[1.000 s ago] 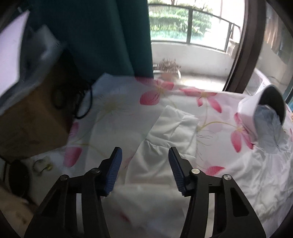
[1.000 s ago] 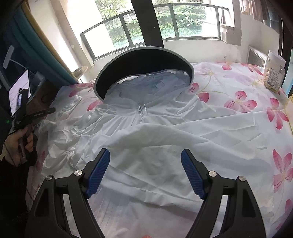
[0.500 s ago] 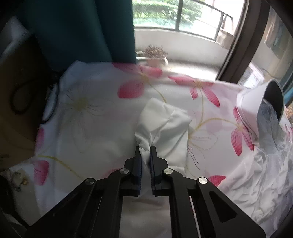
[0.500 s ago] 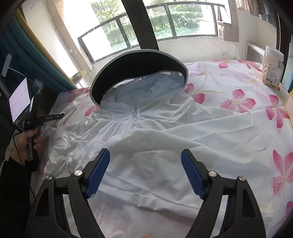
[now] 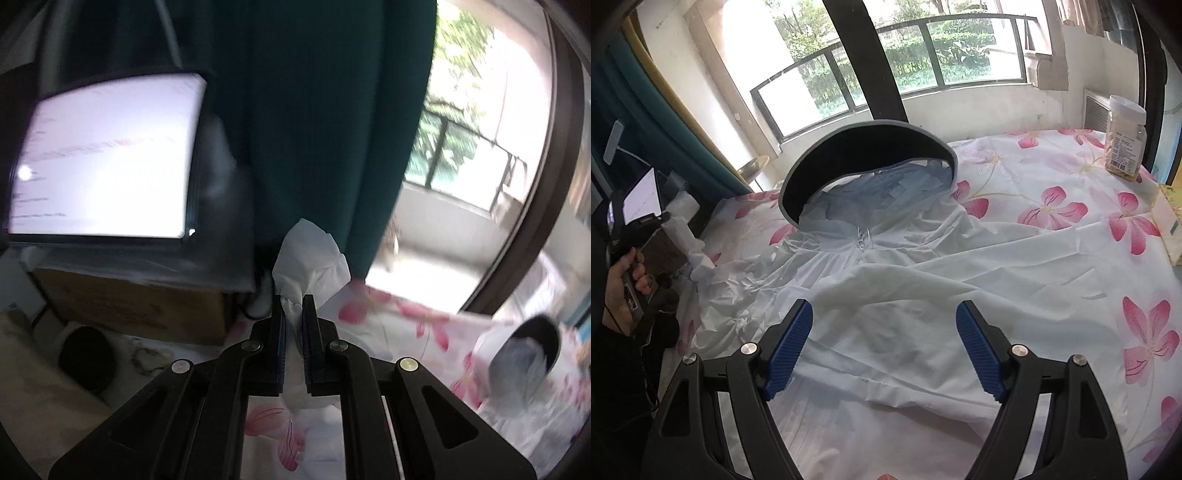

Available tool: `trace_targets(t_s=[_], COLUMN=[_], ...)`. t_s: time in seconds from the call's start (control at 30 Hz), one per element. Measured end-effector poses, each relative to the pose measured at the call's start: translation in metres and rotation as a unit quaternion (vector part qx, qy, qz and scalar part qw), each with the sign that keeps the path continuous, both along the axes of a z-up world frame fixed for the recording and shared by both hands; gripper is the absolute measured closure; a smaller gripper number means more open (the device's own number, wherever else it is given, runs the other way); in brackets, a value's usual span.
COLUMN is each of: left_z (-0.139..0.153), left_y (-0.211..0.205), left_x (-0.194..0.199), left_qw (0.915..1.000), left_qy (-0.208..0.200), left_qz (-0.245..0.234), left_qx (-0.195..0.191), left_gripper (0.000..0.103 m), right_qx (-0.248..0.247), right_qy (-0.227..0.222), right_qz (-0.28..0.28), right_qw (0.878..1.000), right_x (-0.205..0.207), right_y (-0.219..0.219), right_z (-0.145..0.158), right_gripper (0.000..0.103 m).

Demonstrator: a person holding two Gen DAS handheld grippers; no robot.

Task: Fold large clothes
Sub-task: 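Grasp the other sleeve cuff with the left tool and lift it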

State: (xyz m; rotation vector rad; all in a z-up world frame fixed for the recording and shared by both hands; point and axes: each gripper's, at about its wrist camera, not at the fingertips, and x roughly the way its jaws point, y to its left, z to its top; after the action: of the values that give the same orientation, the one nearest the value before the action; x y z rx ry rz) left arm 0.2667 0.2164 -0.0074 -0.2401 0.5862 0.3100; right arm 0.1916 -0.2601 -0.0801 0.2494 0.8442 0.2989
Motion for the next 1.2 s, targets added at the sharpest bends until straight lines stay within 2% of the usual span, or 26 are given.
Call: trace_targets(t_s=[0.17,0.33,0.57,0.67,0.8,1.03,1.2], left_z=[0.045,0.083,0.140,0.153,0.168,0.167,0.158], left_y=[0.000,-0.019,-0.075,-0.100,-0.144,-0.222,-0.258], left_x=[-0.029,-0.051,-0.084,-0.095,-0.110,-0.123,-0.122], left_qw=[0.9990,0.9960,0.9873,0.9844,0.9797,0.9687,0.9634], left_qy=[-0.043,-0.086,-0.129,-0.140,-0.148,-0.147,-0.137], left_qz=[0.012,0.009,-0.003,-0.016,-0.056,-0.121,-0.155], left_qx=[0.010,0.023,0.092,0.106,0.123,0.159,0.170], left_gripper=[0.095,0.095,0.095,0.095,0.095,0.095,0.095], right_qx=[0.005,0.014,0.030,0.035,0.042,0.058,0.063], right_qy=[-0.012,-0.022,-0.033,-0.038,-0.045,-0.055,-0.064], right_qz=[0.000,-0.005,-0.014,-0.017,-0.021,-0.028,-0.030], right_qw=[1.000,1.000,0.999,0.999,0.998,0.996,0.996], right_x=[-0.011,-0.021,-0.037,-0.043,-0.050,-0.064,-0.072], right_y=[-0.009,-0.024,-0.051,-0.062,-0.079,-0.108,-0.122], right_z=[0.007,0.012,0.015,0.015,0.015,0.016,0.017], right_gripper=[0.023,0.023,0.023,0.023,0.023,0.023,0.023])
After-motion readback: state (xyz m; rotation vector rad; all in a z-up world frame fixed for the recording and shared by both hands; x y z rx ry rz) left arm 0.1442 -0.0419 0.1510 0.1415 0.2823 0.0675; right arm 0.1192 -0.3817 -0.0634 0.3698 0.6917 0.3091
